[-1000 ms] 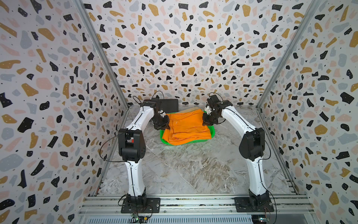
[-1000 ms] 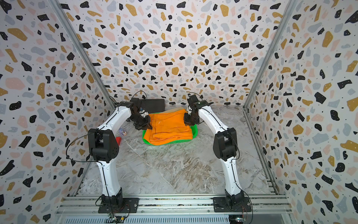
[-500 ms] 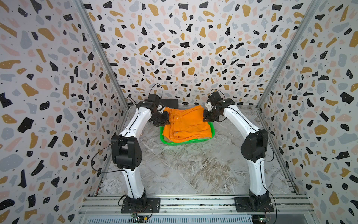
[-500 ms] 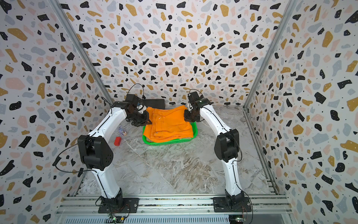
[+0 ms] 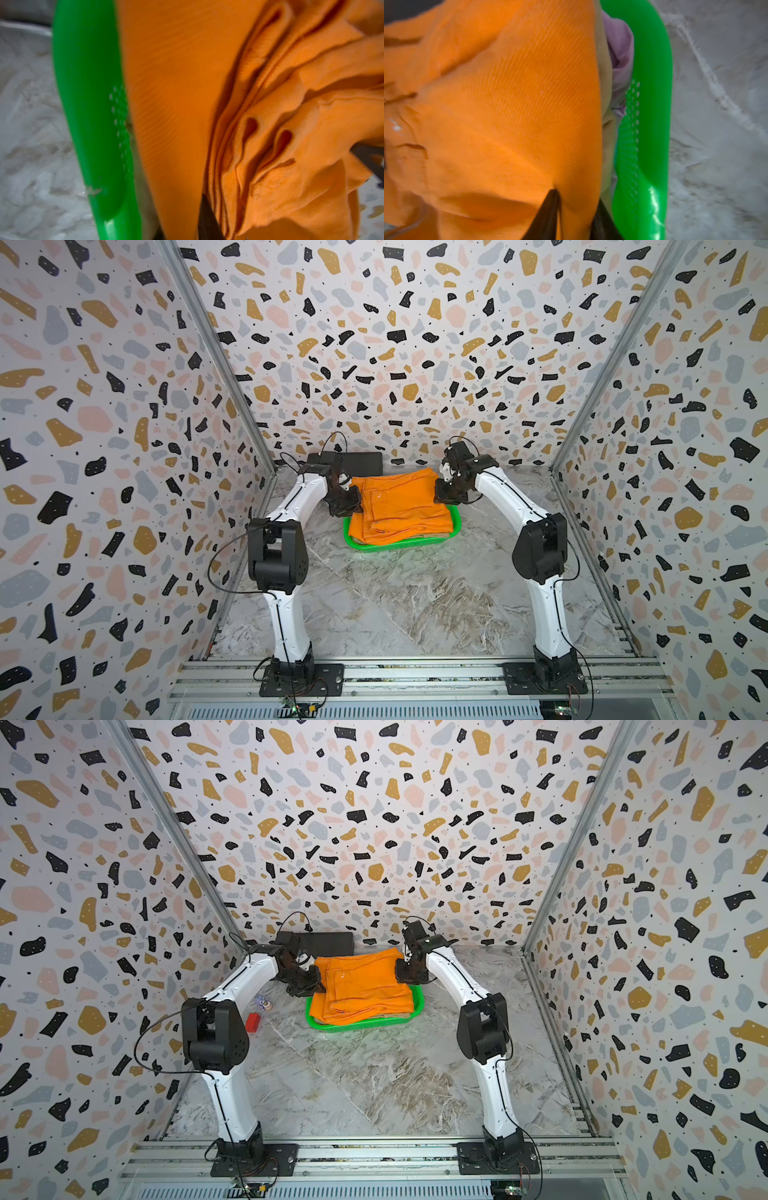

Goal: Put the folded long pants in the basket
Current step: Place the long pant in the basket.

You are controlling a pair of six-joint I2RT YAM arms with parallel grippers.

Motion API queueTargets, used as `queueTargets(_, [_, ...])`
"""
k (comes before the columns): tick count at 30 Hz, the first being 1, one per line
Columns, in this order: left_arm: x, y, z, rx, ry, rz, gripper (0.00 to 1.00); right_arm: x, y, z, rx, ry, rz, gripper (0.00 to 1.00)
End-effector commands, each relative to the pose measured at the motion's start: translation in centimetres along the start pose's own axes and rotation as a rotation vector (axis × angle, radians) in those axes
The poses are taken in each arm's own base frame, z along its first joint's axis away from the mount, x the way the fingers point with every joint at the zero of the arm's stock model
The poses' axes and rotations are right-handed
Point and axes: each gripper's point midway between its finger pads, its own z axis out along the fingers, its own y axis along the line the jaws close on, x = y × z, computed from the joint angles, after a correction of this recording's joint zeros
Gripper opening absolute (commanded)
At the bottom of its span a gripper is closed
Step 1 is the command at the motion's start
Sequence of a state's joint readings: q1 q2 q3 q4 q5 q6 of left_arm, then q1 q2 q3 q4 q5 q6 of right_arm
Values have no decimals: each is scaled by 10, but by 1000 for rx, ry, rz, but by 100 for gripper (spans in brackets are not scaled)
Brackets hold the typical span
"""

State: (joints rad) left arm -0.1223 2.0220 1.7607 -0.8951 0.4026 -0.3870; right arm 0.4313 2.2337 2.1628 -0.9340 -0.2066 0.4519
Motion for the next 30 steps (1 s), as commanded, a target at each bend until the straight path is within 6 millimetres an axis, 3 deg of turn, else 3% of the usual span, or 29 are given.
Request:
queueTargets(1, [-4,-3,-16,-6,-48,17,62,-10,-2,-23,12,-51,-14,53])
queueTargets(2, [-6,-5,-27,-14,-76,23,70,-12,-1,-31,12,-65,-16,55])
queueTargets(3, [-8,-7,-37,-25,-105,27,72,-15,2,-40,9,-84,-21,56])
queueTargets(7, [-8,-28,-96,0,-238,28,70,-27,15,-95,-2,-176,-56,58])
queueTargets(10, [6,-44,-129,58,-293,-8,58,-23,27,-127,-50,-210,-58,51])
queueTargets(13, [26,-56,-138,114,-304,-30,45,-8,40,-135,-126,-193,-48,44])
queueTargets(16, [41,-75,-124,196,-266,-14,41,10,55,-125,-189,-155,-54,42])
queueTargets(20, [50,-83,-80,231,-170,2,40,42,73,-83,-241,-20,-51,37])
queueTargets(22, [52,-78,-52,246,-119,-8,39,62,64,-53,-229,64,-6,32])
queueTargets(26, [73,-42,10,181,18,-48,34,91,36,-9,-161,122,27,31])
queueTargets(28, [83,-25,27,137,47,-63,33,104,23,9,-121,169,31,31])
queueTargets(30, [86,-19,31,123,49,-65,33,112,15,18,-91,197,33,30])
